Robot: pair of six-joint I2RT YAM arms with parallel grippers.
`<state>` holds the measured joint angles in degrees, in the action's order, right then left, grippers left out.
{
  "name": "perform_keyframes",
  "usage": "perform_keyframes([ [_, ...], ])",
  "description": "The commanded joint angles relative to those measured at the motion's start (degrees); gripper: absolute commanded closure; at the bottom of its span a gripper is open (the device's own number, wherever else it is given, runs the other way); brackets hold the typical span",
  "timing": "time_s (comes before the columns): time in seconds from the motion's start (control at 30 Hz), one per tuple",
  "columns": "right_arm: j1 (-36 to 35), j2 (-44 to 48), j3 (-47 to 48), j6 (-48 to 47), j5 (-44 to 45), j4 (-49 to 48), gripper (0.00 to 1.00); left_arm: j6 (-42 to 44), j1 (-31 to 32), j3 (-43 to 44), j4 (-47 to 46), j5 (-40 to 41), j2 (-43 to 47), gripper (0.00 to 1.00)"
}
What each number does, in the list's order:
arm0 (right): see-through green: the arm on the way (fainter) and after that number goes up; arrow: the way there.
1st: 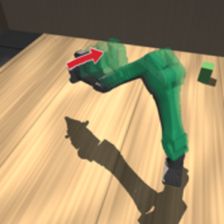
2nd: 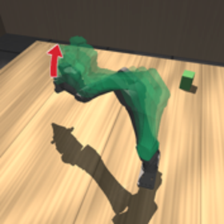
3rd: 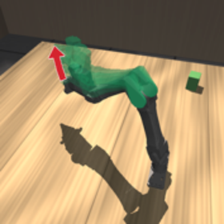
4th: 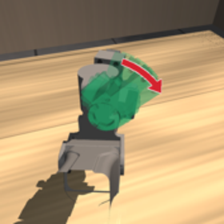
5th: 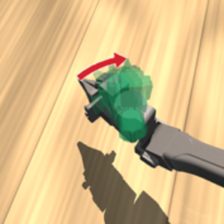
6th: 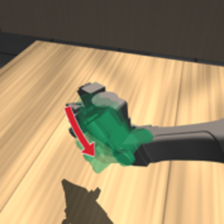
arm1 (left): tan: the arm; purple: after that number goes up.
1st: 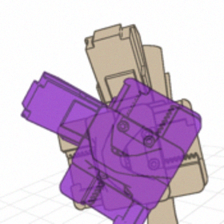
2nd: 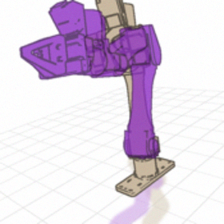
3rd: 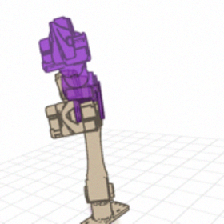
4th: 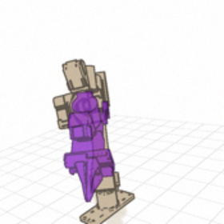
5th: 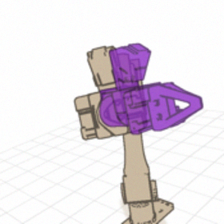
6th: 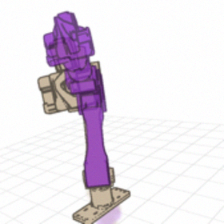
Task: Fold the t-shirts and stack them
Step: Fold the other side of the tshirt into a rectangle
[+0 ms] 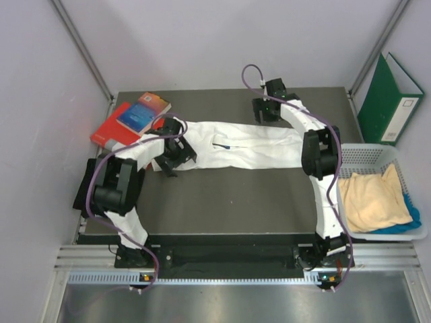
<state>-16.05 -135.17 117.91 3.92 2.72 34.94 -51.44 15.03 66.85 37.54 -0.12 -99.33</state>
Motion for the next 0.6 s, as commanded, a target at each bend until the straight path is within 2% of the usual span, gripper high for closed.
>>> perform_keyframes([
  [0.0,0.3,0.6,-1.5,-1.4,-1.9,-0.9,0.15,-2.0,-0.3,5.8,-0.9,1.2,-6.3,0.01],
  [0.17,0.9,1.7,-4.7,-2.1,-2.5,0.6,0.16,-2.8,-0.3,7.2,-0.9,0.6,-8.8,0.02],
  [0.2,1.1,1.9,-5.1,-2.2,-2.5,1.0,0.19,-2.7,-0.3,7.3,-0.7,1.1,-9.0,0.02],
  [0.23,1.3,1.9,-5.5,-2.3,-2.4,2.0,0.27,-2.4,-0.5,7.7,-0.6,1.3,-9.8,0.04],
  [0.27,1.4,1.8,-5.7,-2.3,-2.5,2.7,0.40,-2.2,-0.5,7.9,-0.6,1.5,-10.3,0.10],
  [0.3,1.4,1.6,-5.7,-2.2,-2.1,3.5,0.65,-1.7,-0.6,8.3,-0.7,1.6,-10.8,0.16],
  [0.33,1.7,1.5,-5.8,-1.8,-1.8,5.1,0.76,-1.4,-0.6,8.9,-0.7,1.6,-11.9,0.24],
  [0.37,1.6,1.4,-5.9,-1.5,-1.4,5.9,0.88,-1.0,-0.7,10.0,-0.8,1.7,-12.5,0.73],
  [0.4,1.7,1.2,-6.2,-1.3,-0.3,6.6,1.00,-0.7,-0.6,11.0,-0.3,1.8,-13.2,0.97],
  [0.43,1.7,1.5,-6.6,-1.2,0.3,7.5,1.00,-0.5,-0.6,11.9,0.2,2.1,-14.7,1.00],
  [0.57,1.8,4.0,-11.6,-0.5,4.0,7.6,1.00,1.0,-0.6,17.2,1.6,2.4,-18.0,1.00],
])
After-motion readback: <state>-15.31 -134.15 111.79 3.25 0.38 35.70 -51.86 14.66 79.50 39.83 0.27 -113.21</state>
